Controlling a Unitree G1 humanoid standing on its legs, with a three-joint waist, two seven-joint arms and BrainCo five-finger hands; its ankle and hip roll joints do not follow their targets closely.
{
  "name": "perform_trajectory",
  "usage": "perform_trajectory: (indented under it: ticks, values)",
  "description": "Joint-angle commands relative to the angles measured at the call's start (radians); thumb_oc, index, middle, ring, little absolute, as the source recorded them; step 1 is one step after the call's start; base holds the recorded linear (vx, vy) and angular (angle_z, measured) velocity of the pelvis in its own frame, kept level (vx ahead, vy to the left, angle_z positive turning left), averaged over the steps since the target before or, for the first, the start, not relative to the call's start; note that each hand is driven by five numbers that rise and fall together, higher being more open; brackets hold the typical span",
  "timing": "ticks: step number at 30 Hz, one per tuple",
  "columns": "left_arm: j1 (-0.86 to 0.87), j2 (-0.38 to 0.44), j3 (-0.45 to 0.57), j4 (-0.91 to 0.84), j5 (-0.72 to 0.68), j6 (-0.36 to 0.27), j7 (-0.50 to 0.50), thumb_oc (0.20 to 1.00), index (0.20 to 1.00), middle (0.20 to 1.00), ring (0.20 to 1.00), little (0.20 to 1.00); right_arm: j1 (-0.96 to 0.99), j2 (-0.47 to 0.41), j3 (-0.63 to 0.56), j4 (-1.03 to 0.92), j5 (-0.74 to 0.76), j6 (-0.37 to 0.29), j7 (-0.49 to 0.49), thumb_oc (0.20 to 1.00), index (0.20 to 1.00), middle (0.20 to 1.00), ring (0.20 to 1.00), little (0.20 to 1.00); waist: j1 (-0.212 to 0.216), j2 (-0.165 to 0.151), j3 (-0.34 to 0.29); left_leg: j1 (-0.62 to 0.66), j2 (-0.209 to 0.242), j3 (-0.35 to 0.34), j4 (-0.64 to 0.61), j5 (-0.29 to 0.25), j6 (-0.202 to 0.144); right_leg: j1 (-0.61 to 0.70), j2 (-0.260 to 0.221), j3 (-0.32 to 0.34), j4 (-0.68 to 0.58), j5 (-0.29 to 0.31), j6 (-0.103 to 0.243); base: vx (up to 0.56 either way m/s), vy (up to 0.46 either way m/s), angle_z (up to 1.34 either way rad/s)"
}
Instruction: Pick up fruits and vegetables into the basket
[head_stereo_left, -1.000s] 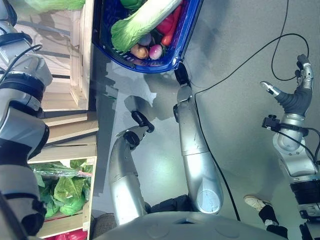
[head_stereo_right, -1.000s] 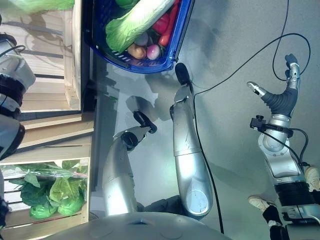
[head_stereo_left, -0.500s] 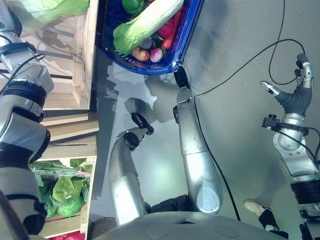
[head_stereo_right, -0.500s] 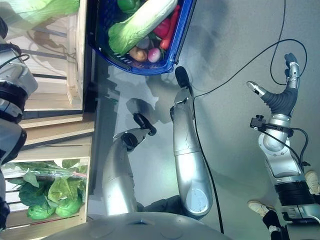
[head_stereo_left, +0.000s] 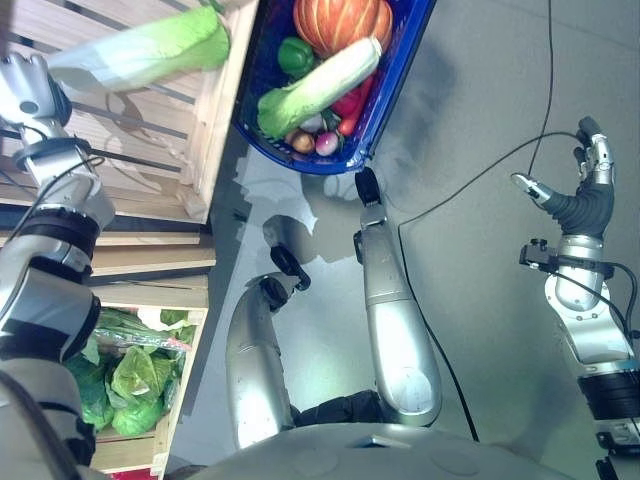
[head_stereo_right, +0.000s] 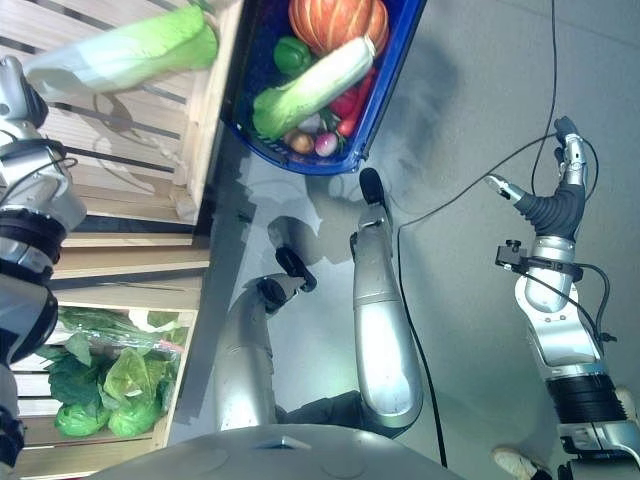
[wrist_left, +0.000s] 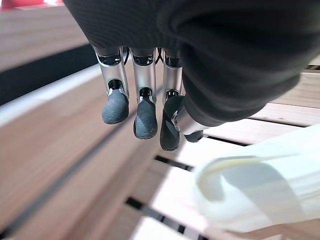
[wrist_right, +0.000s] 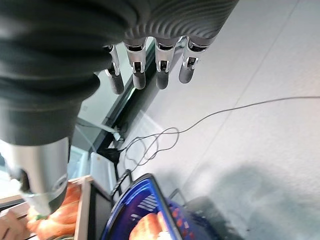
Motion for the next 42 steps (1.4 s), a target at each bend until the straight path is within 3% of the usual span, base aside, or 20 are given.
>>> perform_trajectory:
  ticks: [1,10,13,14,15,16,17,18,19,31,34,42]
  values:
    - [0.060,0.124,0.074,-0.001,0.032,-0.021,0.057,0.200,0.200,0.200,0.200,0.200,0.038,0.008,-0.079,-0.066,0.028,-0.041,0.022,1.000,1.000,1.000,1.000,1.000,0.022,-0.068,-0.029,0.010,-0.014,-0.002,-0.084,0.010,-0.016,0.103,-0.053,-0.008,-0.076,-0.044,0.021,-0.01,-0.065,0.07]
    - [0.095,0.111,0.088,-0.027,0.064,-0.074,0.092,0.200,0.200,0.200,0.200,0.200,0.043,0.004,-0.080,-0.045,0.046,-0.067,0.042,1.000,1.000,1.000,1.000,1.000,0.028,-0.073,-0.029,0.061,-0.017,-0.003,-0.135,0.042,-0.021,0.162,-0.046,-0.036,-0.090,-0.070,0.019,-0.01,-0.050,0.06]
    - [0.093,0.105,0.079,-0.033,0.074,-0.097,0.118,0.200,0.200,0.200,0.200,0.200,0.036,-0.003,-0.075,-0.043,0.050,-0.071,0.037,1.000,1.000,1.000,1.000,1.000,0.025,-0.079,-0.029,0.059,-0.022,0.008,-0.162,0.085,-0.015,0.159,-0.048,-0.044,-0.106,-0.048,0.011,-0.06,-0.054,0.02]
    - [0.096,0.105,0.077,-0.033,0.074,-0.097,0.118,0.200,0.200,0.200,0.200,0.200,0.038,-0.002,-0.072,-0.042,0.050,-0.070,0.037,1.000,1.000,1.000,1.000,1.000,0.029,-0.075,-0.029,0.075,-0.021,-0.003,-0.158,0.058,-0.022,0.175,-0.043,-0.042,-0.098,-0.074,0.017,0.00,-0.045,0.02]
    - [0.097,0.104,0.080,-0.039,0.076,-0.100,0.135,0.200,0.200,0.200,0.200,0.200,0.038,-0.003,-0.073,-0.043,0.049,-0.074,0.035,1.000,1.000,1.000,1.000,1.000,0.025,-0.080,-0.029,0.061,-0.020,0.010,-0.164,0.087,-0.015,0.161,-0.047,-0.046,-0.106,-0.050,0.010,0.08,-0.024,0.00]
    - [0.100,0.100,0.079,-0.040,0.070,-0.108,0.164,0.200,0.200,0.200,0.200,0.200,0.040,-0.002,-0.065,-0.036,0.053,-0.078,0.033,1.000,1.000,1.000,1.000,1.000,0.028,-0.077,-0.029,0.078,-0.015,-0.001,-0.159,0.059,-0.023,0.179,-0.039,-0.047,-0.096,-0.082,0.017,0.00,-0.053,-0.01]
    - [0.096,0.099,0.079,-0.038,0.066,-0.119,0.181,0.244,0.244,0.244,0.244,0.244,0.039,-0.002,-0.063,-0.032,0.053,-0.081,0.032,1.000,1.000,1.000,1.000,1.000,0.028,-0.078,-0.029,0.079,-0.015,-0.001,-0.161,0.060,-0.023,0.180,-0.037,-0.048,-0.097,-0.083,0.016,0.08,-0.027,-0.02]
    - [0.091,0.098,0.079,-0.037,0.066,-0.128,0.190,0.564,0.564,0.564,0.564,0.564,0.037,-0.002,-0.061,-0.029,0.053,-0.083,0.032,1.000,1.000,1.000,1.000,1.000,0.027,-0.078,-0.029,0.079,-0.014,0.000,-0.162,0.061,-0.023,0.181,-0.036,-0.049,-0.097,-0.085,0.016,0.00,-0.030,0.00]
    - [0.073,0.096,0.070,-0.032,0.060,-0.149,0.201,1.000,1.000,1.000,1.000,1.000,0.031,-0.005,-0.054,-0.022,0.056,-0.084,0.032,1.000,1.000,1.000,1.000,1.000,0.024,-0.077,-0.029,0.077,-0.013,0.000,-0.160,0.062,-0.024,0.177,-0.033,-0.048,-0.092,-0.089,0.015,0.00,0.000,0.00]
    - [-0.084,0.058,-0.078,0.017,0.124,-0.222,0.151,1.000,1.000,1.000,1.000,1.000,-0.010,-0.023,0.001,0.024,0.066,-0.104,0.037,1.000,1.000,1.000,1.000,1.000,-0.006,-0.077,-0.029,0.048,-0.001,0.022,-0.151,0.065,-0.027,0.134,-0.022,-0.038,-0.075,-0.093,0.012,0.00,-0.003,-0.04]
    - [-0.149,0.020,-0.142,0.055,0.096,-0.221,0.113,1.000,1.000,1.000,1.000,1.000,-0.033,-0.027,0.031,0.041,0.060,-0.112,0.021,1.000,1.000,1.000,1.000,1.000,-0.019,-0.078,-0.029,0.017,0.007,0.035,-0.142,0.064,-0.030,0.097,-0.019,-0.030,-0.072,-0.090,0.015,0.00,0.003,-0.06]
    - [-0.202,-0.033,-0.192,0.120,-0.005,-0.204,0.068,1.000,1.000,1.000,1.000,1.000,-0.064,-0.030,0.065,0.065,0.052,-0.118,-0.008,1.000,1.000,1.000,1.000,1.000,-0.031,-0.084,-0.029,-0.043,0.016,0.049,-0.129,0.062,-0.034,0.029,-0.012,-0.013,-0.072,-0.080,0.017,0.00,0.010,-0.06]
